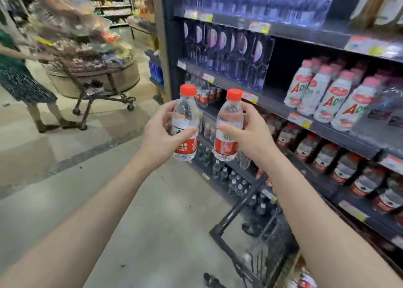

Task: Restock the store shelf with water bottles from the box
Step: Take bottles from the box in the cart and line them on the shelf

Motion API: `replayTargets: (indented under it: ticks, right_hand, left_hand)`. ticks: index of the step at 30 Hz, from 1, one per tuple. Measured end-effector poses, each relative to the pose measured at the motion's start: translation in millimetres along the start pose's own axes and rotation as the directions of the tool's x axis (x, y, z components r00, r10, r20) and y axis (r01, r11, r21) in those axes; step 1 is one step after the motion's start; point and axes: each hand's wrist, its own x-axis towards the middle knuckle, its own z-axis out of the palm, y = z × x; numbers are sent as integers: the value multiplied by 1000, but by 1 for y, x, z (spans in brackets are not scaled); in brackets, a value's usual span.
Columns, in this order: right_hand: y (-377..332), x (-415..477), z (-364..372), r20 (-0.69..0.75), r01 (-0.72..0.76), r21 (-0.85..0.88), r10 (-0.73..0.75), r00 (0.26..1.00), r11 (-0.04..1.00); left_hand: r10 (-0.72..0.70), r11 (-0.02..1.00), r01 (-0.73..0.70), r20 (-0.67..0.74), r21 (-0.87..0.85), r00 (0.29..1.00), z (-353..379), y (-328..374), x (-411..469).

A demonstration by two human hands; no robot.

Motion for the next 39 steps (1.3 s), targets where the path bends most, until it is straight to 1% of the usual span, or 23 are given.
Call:
replayTargets:
  ticks: [4, 7, 10, 14, 19, 23, 30, 35, 39]
  right_hand:
    - [-21, 34, 73, -1, -17, -18, 17, 1000, 1000]
    - [-28, 63, 110, 29, -11, -65, 13, 1000, 998]
    - [-30, 96, 136, 35, -6, -82, 9, 999, 997]
    - [-24, 144, 159, 28, -7, -65, 9, 1000, 998]
    - [4, 225, 177, 4, -29, -46, 30, 1000, 999]
    - [28, 295, 181, -35, -68, -86, 65, 997, 994]
    - [50, 369, 181, -130, -126, -121, 110, 985, 985]
    - [71, 400, 183, -253, -199, -141, 159, 954, 970]
    - [94, 405, 187, -392, -265, -138, 193, 900, 954]
  left_hand:
    - [20, 1000, -20, -9, 16, 1000, -71, -20, 38]
    - [26, 999, -26, -7, 30, 1000, -106, -41, 69]
    - [16, 1000, -16, -5, 14, 1000, -126, -61, 98]
    - [-5, 1000, 5, -5, -19, 1000, -135, -94, 140]
    - [-22, 999, 23, 30, -32, 999, -133, -138, 217]
    - [-11, 999, 15, 77, -41, 997, -118, -167, 294]
    - [-2, 1000, 8, 197, -27, 980, -89, -211, 388]
    - [55, 997, -35, 341, -66, 938, -58, -249, 446]
    - [109, 992, -65, 462, -111, 880, -32, -279, 479]
